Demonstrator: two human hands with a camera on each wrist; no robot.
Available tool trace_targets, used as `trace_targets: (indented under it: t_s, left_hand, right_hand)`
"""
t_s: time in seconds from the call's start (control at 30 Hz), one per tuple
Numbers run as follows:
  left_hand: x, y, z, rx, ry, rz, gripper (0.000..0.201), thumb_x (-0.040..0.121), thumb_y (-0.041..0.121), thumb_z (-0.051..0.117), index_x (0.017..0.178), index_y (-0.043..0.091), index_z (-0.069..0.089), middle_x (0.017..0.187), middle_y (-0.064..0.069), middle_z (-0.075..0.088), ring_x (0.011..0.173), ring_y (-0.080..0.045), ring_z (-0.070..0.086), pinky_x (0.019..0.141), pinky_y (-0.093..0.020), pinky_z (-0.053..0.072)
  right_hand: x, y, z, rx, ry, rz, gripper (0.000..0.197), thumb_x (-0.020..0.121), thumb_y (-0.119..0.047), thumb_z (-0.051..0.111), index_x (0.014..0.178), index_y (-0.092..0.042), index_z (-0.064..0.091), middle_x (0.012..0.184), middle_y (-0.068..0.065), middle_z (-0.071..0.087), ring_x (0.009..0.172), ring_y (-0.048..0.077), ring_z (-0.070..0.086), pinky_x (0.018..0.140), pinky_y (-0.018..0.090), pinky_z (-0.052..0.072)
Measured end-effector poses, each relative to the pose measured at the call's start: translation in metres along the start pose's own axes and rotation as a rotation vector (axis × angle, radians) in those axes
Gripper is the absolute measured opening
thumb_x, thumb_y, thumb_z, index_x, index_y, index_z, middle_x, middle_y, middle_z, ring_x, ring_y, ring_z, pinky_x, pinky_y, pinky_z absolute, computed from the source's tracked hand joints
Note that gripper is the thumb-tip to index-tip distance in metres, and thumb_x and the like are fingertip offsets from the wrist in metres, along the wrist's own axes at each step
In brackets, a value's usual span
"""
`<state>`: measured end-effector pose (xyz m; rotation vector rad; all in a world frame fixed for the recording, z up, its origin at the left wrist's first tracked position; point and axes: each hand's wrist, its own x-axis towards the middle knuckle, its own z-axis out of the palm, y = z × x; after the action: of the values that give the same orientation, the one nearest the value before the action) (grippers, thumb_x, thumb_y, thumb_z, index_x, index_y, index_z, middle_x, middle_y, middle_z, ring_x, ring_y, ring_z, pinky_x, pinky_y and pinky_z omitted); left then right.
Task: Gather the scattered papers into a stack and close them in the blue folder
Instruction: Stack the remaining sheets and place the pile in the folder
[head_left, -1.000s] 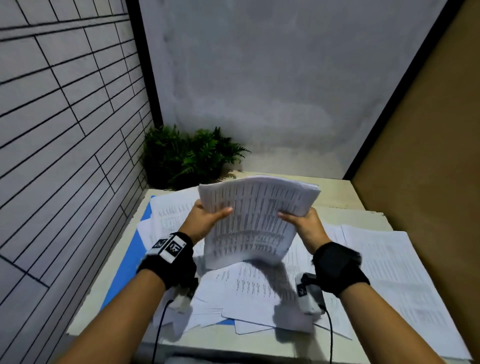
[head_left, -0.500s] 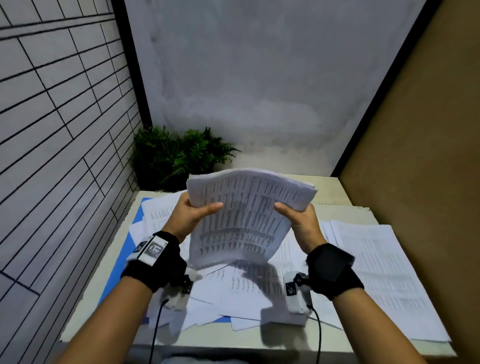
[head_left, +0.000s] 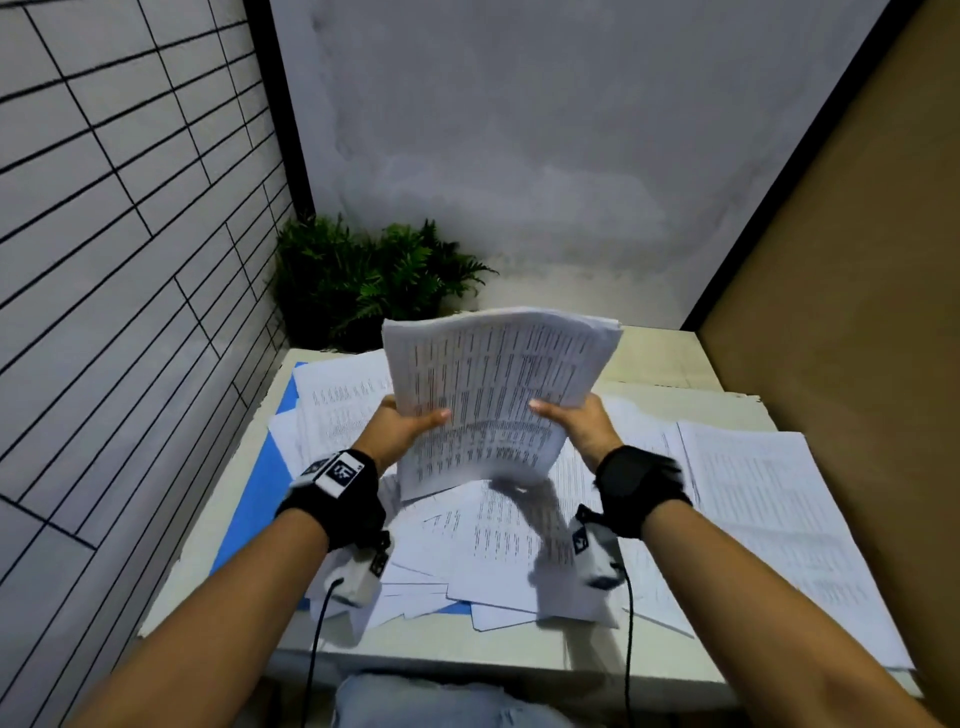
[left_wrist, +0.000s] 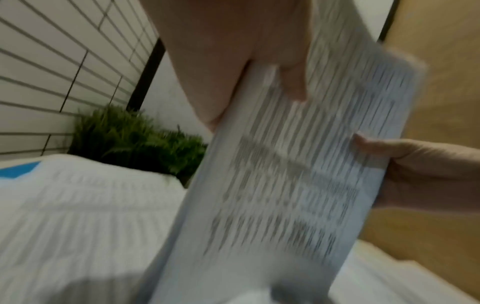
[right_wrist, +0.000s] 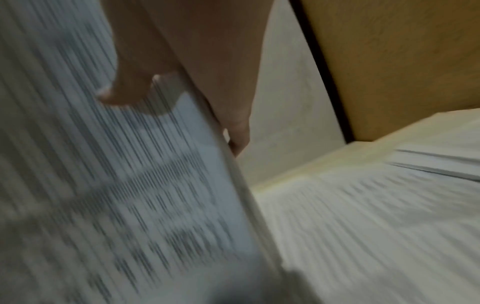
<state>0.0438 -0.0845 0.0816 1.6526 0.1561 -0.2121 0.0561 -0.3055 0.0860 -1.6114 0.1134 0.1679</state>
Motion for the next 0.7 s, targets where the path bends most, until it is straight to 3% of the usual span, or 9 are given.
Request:
trace_targets:
  t_s: [0.07, 0.13, 0.23, 0.3, 0.37, 0.47, 0.5, 0.6, 0.7]
  left_hand:
    - [0.01, -0.021, 0.002, 0.086, -0.043, -0.131, 0.047, 0.079, 0.014, 0.067, 0.122, 0.002, 0.052, 0.12, -0.013, 0.059, 0.111, -0.027, 0.057, 0.104, -0.044, 0.042]
    - [0.023, -0.035, 0.002, 0.14, -0.043, -0.17, 0.047, 0.082, 0.012, 0.063, 0.125, -0.001, 0.049, 0.125, -0.013, 0.056, 0.116, -0.03, 0.054, 0.103, -0.042, 0.043]
    - [0.033, -0.04, 0.006, 0.157, -0.003, -0.144, 0.038, 0.085, 0.011, 0.059, 0.12, -0.003, 0.053, 0.113, -0.013, 0.058, 0.104, -0.027, 0.055, 0.087, -0.036, 0.047]
    - [0.036, -0.032, 0.016, 0.119, 0.008, -0.094, 0.025, 0.085, 0.014, 0.06, 0.106, 0.0, 0.06, 0.095, -0.013, 0.062, 0.09, -0.025, 0.057, 0.074, -0.03, 0.049]
    - [0.034, -0.02, 0.035, 0.093, 0.017, -0.011, 0.016, 0.084, 0.014, 0.061, 0.095, 0.003, 0.061, 0.079, -0.008, 0.061, 0.077, -0.022, 0.057, 0.07, -0.028, 0.046]
    - [0.031, -0.005, 0.079, 0.039, 0.009, 0.119, 0.029, 0.087, 0.006, 0.054, 0.117, 0.004, 0.054, 0.105, -0.01, 0.063, 0.094, -0.021, 0.059, 0.086, -0.034, 0.048]
    - [0.03, -0.003, 0.098, 0.037, -0.007, 0.135, 0.033, 0.088, 0.004, 0.051, 0.122, 0.004, 0.05, 0.114, -0.01, 0.06, 0.102, -0.022, 0.058, 0.092, -0.035, 0.046]
    - [0.028, -0.009, 0.166, 0.058, -0.079, 0.088, 0.034, 0.088, 0.003, 0.049, 0.122, 0.0, 0.048, 0.123, -0.015, 0.058, 0.111, -0.026, 0.057, 0.096, -0.036, 0.045]
    - [0.022, -0.021, 0.228, 0.09, -0.184, 0.024, 0.036, 0.086, 0.003, 0.053, 0.121, 0.0, 0.051, 0.124, -0.02, 0.06, 0.112, -0.033, 0.058, 0.098, -0.042, 0.047]
  right_hand:
    - [0.004, 0.025, 0.004, -0.056, 0.045, 0.111, 0.042, 0.079, 0.008, 0.063, 0.121, 0.009, 0.053, 0.126, 0.028, 0.057, 0.118, 0.038, 0.055, 0.103, 0.041, 0.043]
    - [0.009, 0.043, 0.006, -0.099, 0.109, 0.159, 0.043, 0.081, 0.009, 0.061, 0.123, 0.012, 0.051, 0.129, 0.029, 0.055, 0.121, 0.039, 0.052, 0.102, 0.04, 0.042]
    - [0.012, 0.051, 0.007, -0.143, 0.203, 0.173, 0.033, 0.085, -0.002, 0.062, 0.117, 0.005, 0.057, 0.114, 0.02, 0.063, 0.113, 0.036, 0.057, 0.1, 0.045, 0.045]
    - [0.011, 0.045, -0.006, -0.118, 0.242, 0.13, 0.02, 0.087, -0.006, 0.061, 0.106, -0.002, 0.057, 0.098, 0.011, 0.064, 0.103, 0.031, 0.059, 0.092, 0.039, 0.048]
    - [0.007, 0.036, -0.031, -0.071, 0.305, 0.105, 0.025, 0.087, -0.008, 0.061, 0.109, 0.002, 0.055, 0.108, 0.016, 0.062, 0.107, 0.029, 0.058, 0.094, 0.036, 0.047]
    - [-0.005, 0.021, -0.075, -0.081, 0.394, 0.072, 0.053, 0.088, -0.009, 0.061, 0.134, 0.005, 0.04, 0.138, 0.019, 0.05, 0.126, 0.032, 0.05, 0.107, 0.041, 0.042]
    - [-0.011, 0.017, -0.092, -0.077, 0.42, 0.078, 0.048, 0.09, -0.008, 0.058, 0.133, 0.005, 0.041, 0.135, 0.018, 0.052, 0.125, 0.034, 0.051, 0.105, 0.039, 0.044]
    - [-0.032, 0.023, -0.158, -0.105, 0.505, 0.131, 0.021, 0.093, -0.003, 0.046, 0.113, -0.006, 0.051, 0.102, 0.011, 0.063, 0.096, 0.029, 0.062, 0.08, 0.028, 0.055]
    - [-0.045, 0.043, -0.217, -0.213, 0.583, 0.196, 0.022, 0.089, -0.006, 0.049, 0.11, -0.01, 0.054, 0.108, 0.012, 0.063, 0.098, 0.029, 0.061, 0.094, 0.044, 0.05]
